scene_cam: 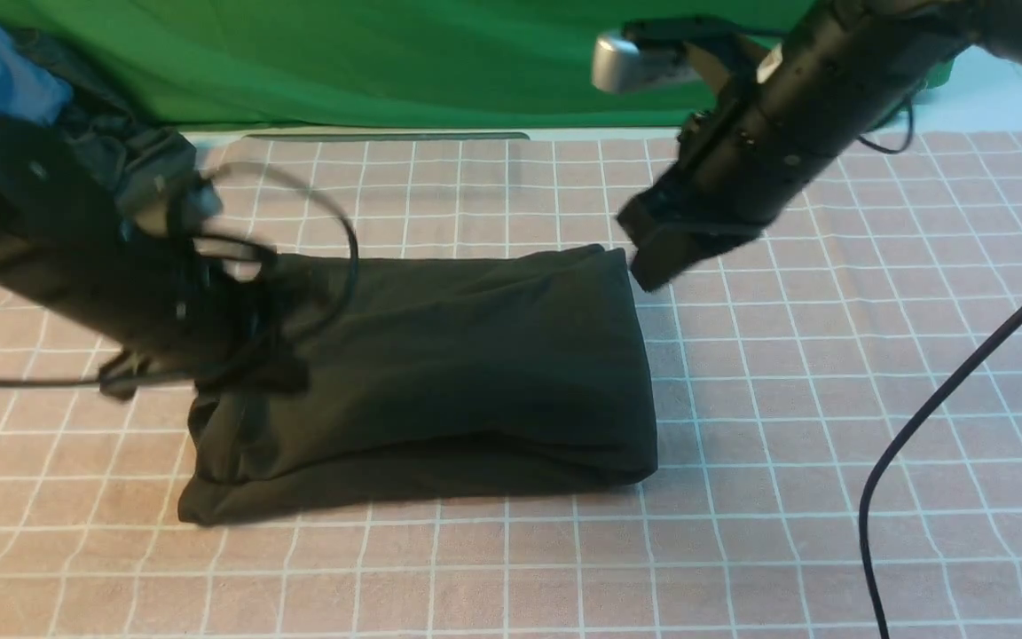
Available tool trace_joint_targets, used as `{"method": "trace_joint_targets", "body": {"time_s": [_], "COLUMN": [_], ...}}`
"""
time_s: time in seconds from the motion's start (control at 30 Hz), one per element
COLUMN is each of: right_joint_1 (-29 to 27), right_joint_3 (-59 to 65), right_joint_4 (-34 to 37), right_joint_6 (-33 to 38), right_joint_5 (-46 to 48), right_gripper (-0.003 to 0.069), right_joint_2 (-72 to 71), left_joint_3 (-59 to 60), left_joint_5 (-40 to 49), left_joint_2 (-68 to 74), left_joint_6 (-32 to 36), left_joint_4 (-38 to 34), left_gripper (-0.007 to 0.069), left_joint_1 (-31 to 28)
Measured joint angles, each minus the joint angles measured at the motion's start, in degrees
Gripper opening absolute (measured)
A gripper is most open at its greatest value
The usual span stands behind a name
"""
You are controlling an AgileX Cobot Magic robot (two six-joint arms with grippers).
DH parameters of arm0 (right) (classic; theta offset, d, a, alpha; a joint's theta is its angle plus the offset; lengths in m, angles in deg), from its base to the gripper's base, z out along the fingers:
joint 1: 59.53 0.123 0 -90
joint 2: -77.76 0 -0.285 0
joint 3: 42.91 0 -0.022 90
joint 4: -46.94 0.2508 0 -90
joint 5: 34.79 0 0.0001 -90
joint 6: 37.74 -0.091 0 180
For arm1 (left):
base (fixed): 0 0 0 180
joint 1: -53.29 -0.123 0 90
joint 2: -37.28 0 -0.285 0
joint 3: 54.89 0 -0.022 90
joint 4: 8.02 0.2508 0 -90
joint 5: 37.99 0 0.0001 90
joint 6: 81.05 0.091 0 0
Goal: Fold a long-sleeved shirt over a pink coffee tablecloth.
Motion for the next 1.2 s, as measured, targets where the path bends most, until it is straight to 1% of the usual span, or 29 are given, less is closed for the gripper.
{"method": "trace_joint_targets", "body": {"time_s": [0.1, 0.17, 0.23, 0.4, 0.5, 0.6, 0.8, 0.97, 1.07, 1.2], "right_joint_1": [2.62, 3.98, 4.67, 4.82, 4.82, 4.82, 4.82, 4.82, 4.82, 4.82], "right_joint_3": [0.00, 0.00, 0.00, 0.00, 0.00, 1.05, 5.04, 5.57, 5.81, 5.75], "right_joint_4": [-0.01, -0.22, -0.57, -1.44, -1.46, -2.01, -4.64, -4.99, -5.57, -5.53], "right_joint_6": [0.23, 0.25, 0.30, -1.01, -1.33, -1.58, -3.39, -3.45, -3.84, -4.28], "right_joint_5": [-3.85, -5.40, -6.12, -6.19, -4.13, 0.15, -0.69, -1.25, -1.62, -4.58], "right_gripper": [0.0038, 0.0038, 0.0038, 0.0038, 0.0038, 0.0038, 0.0038, 0.0038, 0.0038, 0.0038], "right_joint_2": [0.90, 2.55, 4.76, 10.10, 11.35, 12.75, 13.15, 12.33, 9.45, 4.69], "left_joint_3": [-0.88, -1.00, -1.00, -1.00, -1.00, -1.00, -1.00, -1.00, -1.00, -1.00], "left_joint_5": [-1.84, -2.60, -3.91, -9.31, -8.07, -4.67, -4.86, -4.35, -4.31, -4.72], "left_joint_2": [-0.50, 0.59, 2.24, 8.31, 11.25, 15.45, 16.32, 14.20, 9.07, 4.04], "left_joint_6": [2.82, 4.86, 5.74, 7.01, 7.01, 5.74, 4.51, 4.66, 3.48, -4.22], "left_joint_4": [-6.99, -10.35, -11.67, -12.68, -12.83, -11.04, -9.99, -9.23, -6.29, 1.93], "left_gripper": [0.0013, 0.0013, 0.0013, 0.0013, 0.0013, 0.0013, 0.0013, 0.0013, 0.0013, 0.0013], "left_joint_1": [0.06, 0.83, 2.58, 9.84, 11.95, 12.56, 12.60, 12.60, 12.60, 12.60]}}
